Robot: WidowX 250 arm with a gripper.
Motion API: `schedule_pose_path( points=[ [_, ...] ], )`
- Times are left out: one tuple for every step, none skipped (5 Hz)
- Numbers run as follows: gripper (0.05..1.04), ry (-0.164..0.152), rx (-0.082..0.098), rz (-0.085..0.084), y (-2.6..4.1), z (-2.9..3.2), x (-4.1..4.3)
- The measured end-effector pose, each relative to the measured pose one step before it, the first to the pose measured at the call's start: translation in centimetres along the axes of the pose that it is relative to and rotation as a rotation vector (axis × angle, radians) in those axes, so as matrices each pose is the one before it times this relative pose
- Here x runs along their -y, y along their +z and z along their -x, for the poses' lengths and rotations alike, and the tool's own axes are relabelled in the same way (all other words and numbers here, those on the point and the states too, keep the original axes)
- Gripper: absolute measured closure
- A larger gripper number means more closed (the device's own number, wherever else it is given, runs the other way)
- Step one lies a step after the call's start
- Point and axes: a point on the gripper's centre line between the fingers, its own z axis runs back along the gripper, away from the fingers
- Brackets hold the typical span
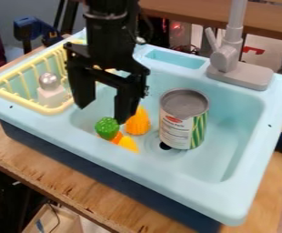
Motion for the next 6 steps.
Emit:
schedule_pose_path(
  points=[
    [0.083, 0.0046, 0.033, -0.0215, -0.957, -0.411, -0.29],
    [0.083, 0.0327, 0.0887, -0.0032, -0.12, -1.424, -0.019],
    [0.083, 0.0189, 0.0071, -0.0135, -0.603, -0.463, -0.08],
    [0.083, 0.012, -0.0189, 0.0093, -0.879, -0.007, 0.209],
    [0.083, 0.0172, -0.0345, 0.0018, -0.777, 0.137, 0.169],
    [0.083, 0.0349, -0.0268, -0.0014, -0.641, 0.163, -0.522]
  ],
)
